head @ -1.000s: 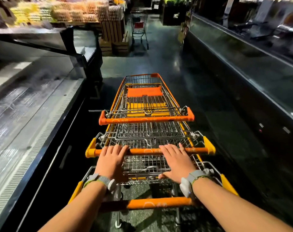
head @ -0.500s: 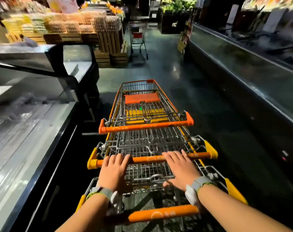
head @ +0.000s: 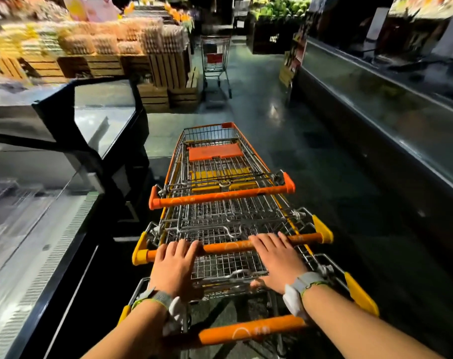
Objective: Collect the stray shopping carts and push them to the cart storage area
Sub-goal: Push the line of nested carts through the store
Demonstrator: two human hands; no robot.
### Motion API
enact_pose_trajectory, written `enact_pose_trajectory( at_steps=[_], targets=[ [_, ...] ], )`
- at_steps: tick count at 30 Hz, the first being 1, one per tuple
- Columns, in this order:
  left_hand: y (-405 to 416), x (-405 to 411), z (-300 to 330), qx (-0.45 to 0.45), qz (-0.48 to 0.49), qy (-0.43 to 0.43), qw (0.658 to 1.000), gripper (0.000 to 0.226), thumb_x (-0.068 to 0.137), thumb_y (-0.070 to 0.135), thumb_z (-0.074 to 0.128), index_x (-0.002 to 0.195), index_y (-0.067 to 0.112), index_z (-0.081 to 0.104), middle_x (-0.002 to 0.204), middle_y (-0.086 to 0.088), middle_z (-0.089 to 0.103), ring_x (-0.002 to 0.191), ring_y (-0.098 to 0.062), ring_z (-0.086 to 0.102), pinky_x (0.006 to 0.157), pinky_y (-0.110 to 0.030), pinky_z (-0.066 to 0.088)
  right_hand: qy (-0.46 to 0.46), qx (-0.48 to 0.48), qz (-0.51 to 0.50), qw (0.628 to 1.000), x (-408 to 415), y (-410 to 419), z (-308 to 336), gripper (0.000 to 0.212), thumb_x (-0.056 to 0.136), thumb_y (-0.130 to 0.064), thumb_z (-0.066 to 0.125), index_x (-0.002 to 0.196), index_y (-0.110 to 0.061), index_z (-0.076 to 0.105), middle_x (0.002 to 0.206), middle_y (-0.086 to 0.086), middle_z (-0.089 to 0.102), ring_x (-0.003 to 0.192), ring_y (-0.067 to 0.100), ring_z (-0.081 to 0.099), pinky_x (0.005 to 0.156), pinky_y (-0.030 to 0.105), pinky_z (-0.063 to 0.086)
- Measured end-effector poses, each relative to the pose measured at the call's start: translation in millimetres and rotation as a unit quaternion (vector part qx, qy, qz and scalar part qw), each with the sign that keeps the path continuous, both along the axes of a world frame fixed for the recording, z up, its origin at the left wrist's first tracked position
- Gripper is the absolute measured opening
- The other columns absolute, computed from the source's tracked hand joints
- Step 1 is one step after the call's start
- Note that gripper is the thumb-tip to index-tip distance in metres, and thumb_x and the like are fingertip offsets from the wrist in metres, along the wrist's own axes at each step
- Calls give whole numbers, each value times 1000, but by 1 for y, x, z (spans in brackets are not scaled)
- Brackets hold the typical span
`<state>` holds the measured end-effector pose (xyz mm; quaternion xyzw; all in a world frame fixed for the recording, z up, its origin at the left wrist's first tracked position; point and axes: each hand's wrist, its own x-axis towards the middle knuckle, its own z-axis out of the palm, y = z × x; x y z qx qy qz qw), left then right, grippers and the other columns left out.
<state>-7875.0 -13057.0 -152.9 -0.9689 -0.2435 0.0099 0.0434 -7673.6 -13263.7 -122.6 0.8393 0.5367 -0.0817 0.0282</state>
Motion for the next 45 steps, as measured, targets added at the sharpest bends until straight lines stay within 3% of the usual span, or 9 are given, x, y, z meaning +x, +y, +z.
enact_pose_trajectory(
  at_steps=[3, 7, 16, 20, 24, 29, 33, 38, 45],
  targets=[
    [49, 48, 3, -10, -4, -9, 1000, 112, 31, 40, 100, 128, 21, 49, 100, -7, 61, 87, -31, 63, 78, -49, 56, -4, 9, 8, 1000, 49, 51, 2, 109, 82, -66, 67, 159, -20, 4, 160, 0, 18, 150, 25, 14, 125, 51, 2],
    [112, 118, 10, -13, 12, 10, 1000, 130, 16, 69, 89, 131, 21, 50, 104, -5, 64, 90, -30, 66, 81, -51, 57, -7, 8, 9, 1000, 119, 119, 2, 109, 82, -64, 69, 159, -19, 6, 160, 2, 19, 149, 26, 16, 125, 51, 1],
    [261, 271, 17, 13, 26, 30, 999, 128, 9, 63, 92, 125, 21, 57, 101, -4, 61, 87, -29, 65, 79, -50, 58, 17, 9, 7, 1000, 268, 269, 8, 121, 75, -80, 61, 159, -18, 2, 162, 3, 16, 150, 27, 13, 124, 50, -2],
    [327, 332, 16, 9, 26, 33, 999, 120, 19, 58, 95, 127, 21, 59, 104, -3, 59, 90, -29, 63, 83, -50, 56, 20, 20, 5, 1000, 330, 332, 2, 122, 72, -84, 58, 159, -20, 2, 161, 1, 18, 150, 25, 15, 124, 48, -3],
    [393, 395, 12, 10, 26, 38, 999, 123, 21, 64, 93, 132, 22, 58, 109, -4, 60, 96, -29, 60, 91, -50, 52, 20, 22, 2, 1000, 393, 396, -2, 120, 72, -85, 57, 158, -22, 3, 159, -1, 19, 149, 23, 16, 125, 48, -1],
    [492, 490, 13, -8, 3, 30, 1000, 131, 15, 72, 86, 132, 23, 54, 106, -3, 59, 93, -29, 58, 88, -49, 51, 13, 18, -16, 1000, 481, 490, 1, 120, 73, -82, 61, 159, -22, 2, 160, -2, 17, 150, 23, 14, 124, 45, -4],
    [567, 561, 16, -9, -8, 37, 999, 118, 31, 63, 89, 138, 27, 52, 112, -1, 60, 99, -28, 58, 92, -46, 47, 17, 12, -28, 999, 548, 567, 5, 117, 75, -79, 62, 159, -24, 3, 160, -3, 18, 149, 22, 15, 123, 43, -4],
    [634, 638, 28, -27, -21, 42, 999, 122, 58, 72, 79, 156, 29, 21, 139, -2, 43, 126, -28, 43, 113, -45, 29, 11, 14, -30, 999, 624, 638, 5, 115, 73, -81, 62, 158, -25, 9, 157, -4, 23, 147, 21, 20, 122, 42, -4],
    [751, 760, 17, -10, -32, 1, 999, 128, 30, 76, 83, 141, 26, 43, 118, -4, 58, 103, -29, 58, 97, -48, 46, 11, 22, -35, 999, 744, 744, 0, 116, 73, -82, 60, 158, -23, 7, 157, -3, 22, 147, 22, 21, 125, 45, 1]
  ],
)
